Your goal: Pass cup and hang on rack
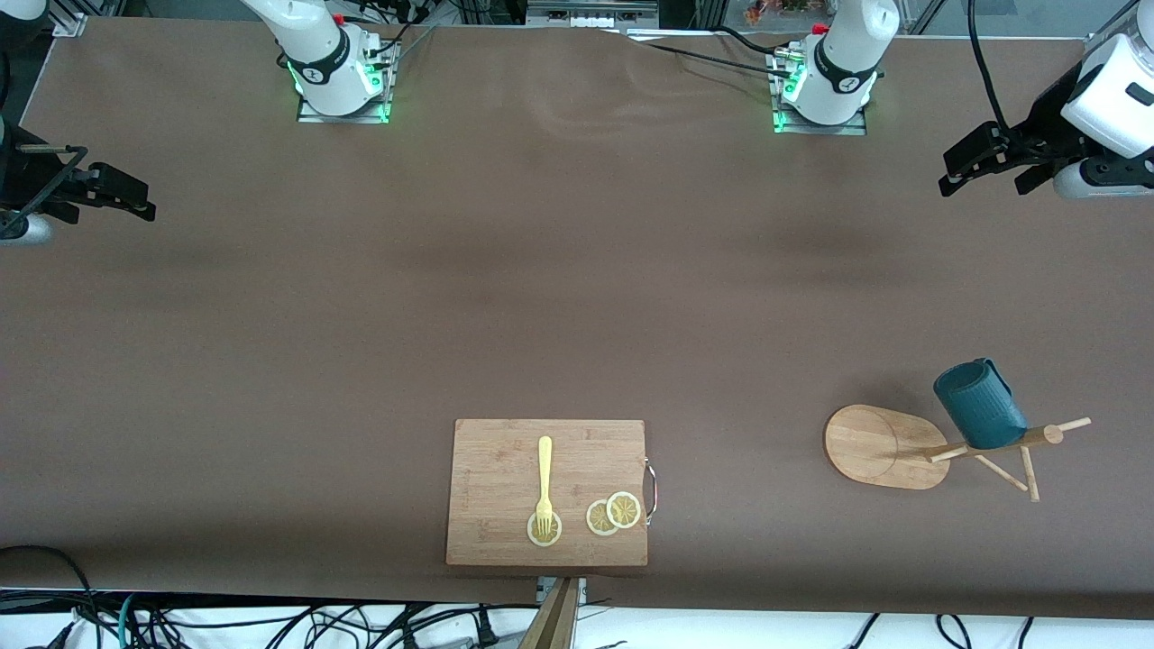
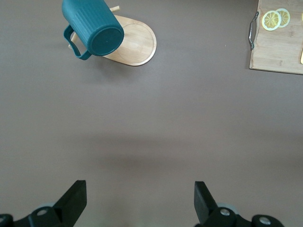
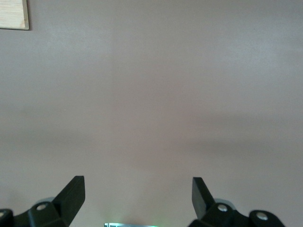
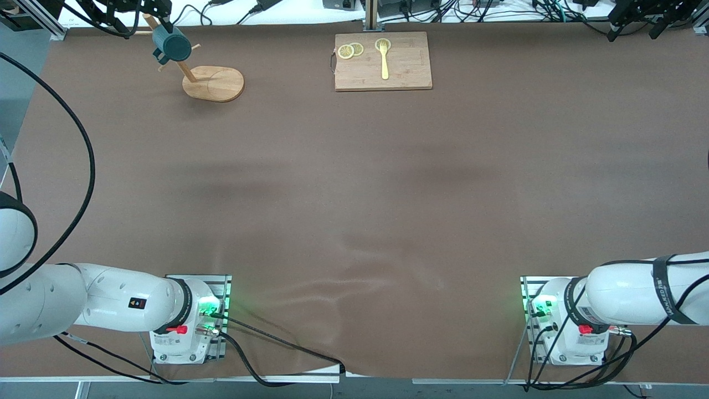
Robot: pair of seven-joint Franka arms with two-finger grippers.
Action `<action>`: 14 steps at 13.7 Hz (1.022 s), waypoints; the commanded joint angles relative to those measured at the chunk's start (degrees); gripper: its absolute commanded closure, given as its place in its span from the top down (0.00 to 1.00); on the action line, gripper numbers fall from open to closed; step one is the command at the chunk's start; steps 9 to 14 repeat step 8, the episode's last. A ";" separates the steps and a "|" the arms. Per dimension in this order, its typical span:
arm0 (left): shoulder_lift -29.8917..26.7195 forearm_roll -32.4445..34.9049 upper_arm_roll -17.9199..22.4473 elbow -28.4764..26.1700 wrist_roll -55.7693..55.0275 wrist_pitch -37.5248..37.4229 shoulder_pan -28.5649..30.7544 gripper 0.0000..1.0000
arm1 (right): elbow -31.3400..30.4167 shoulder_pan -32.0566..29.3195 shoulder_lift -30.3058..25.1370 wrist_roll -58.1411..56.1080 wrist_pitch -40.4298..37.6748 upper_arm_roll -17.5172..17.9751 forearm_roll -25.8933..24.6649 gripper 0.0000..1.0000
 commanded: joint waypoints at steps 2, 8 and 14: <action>2.33 1.44 -0.25 3.03 -0.62 -0.32 0.29 1.00 | 0.53 -0.39 -0.41 -0.30 -0.78 0.40 0.80 1.00; 3.30 1.44 0.19 5.15 -0.01 -0.58 1.43 1.00 | 0.53 -0.39 -0.41 -0.30 -0.96 0.49 0.80 1.00; 3.30 1.44 0.19 5.15 -0.01 -0.58 1.43 1.00 | 0.53 -0.39 -0.41 -0.30 -0.96 0.49 0.80 1.00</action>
